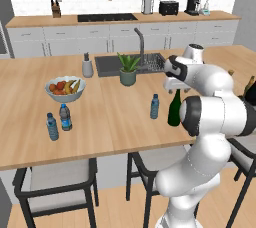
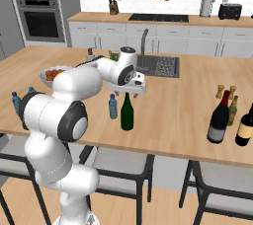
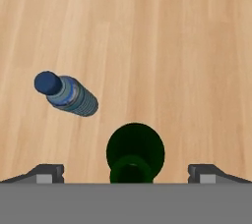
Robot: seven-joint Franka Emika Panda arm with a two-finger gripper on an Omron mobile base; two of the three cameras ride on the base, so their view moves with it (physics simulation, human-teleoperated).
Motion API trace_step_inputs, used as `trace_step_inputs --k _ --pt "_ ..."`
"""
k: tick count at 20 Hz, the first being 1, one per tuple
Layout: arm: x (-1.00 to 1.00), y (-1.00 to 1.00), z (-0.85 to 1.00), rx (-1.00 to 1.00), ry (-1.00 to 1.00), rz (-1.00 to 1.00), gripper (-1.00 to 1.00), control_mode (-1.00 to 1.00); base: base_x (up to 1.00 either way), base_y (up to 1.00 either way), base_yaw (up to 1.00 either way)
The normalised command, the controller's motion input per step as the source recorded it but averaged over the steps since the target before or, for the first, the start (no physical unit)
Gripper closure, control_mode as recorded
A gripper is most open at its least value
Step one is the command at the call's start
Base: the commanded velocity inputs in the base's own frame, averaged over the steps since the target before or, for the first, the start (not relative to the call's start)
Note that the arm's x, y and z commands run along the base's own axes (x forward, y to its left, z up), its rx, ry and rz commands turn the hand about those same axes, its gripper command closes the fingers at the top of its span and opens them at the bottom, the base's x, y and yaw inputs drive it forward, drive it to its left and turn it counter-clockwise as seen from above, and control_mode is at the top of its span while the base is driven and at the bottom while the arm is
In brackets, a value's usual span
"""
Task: Move the plastic bottles in the middle to the plastics group, and the glass bottles in the middle to the glass group.
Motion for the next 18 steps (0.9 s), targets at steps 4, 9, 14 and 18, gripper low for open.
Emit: trace_step_inputs --k 4,9,14,18 --pt "0.00 0.00 -0.07 0.00 -0.13 0.00 -1.00 -1.00 0.00 0.00 0.00" --pt "0.00 0.00 -0.15 0.00 -0.18 0.00 -1.00 -1.00 0.00 0.00 0.00" --pt "0.01 0.00 -0.09 0.00 -0.12 0.00 -1.00 -1.00 0.00 0.00 0.00" --pt "0.07 0.00 -0.08 0.00 -0.03 0.00 1.00 -1.00 0.00 0.00 0.00"
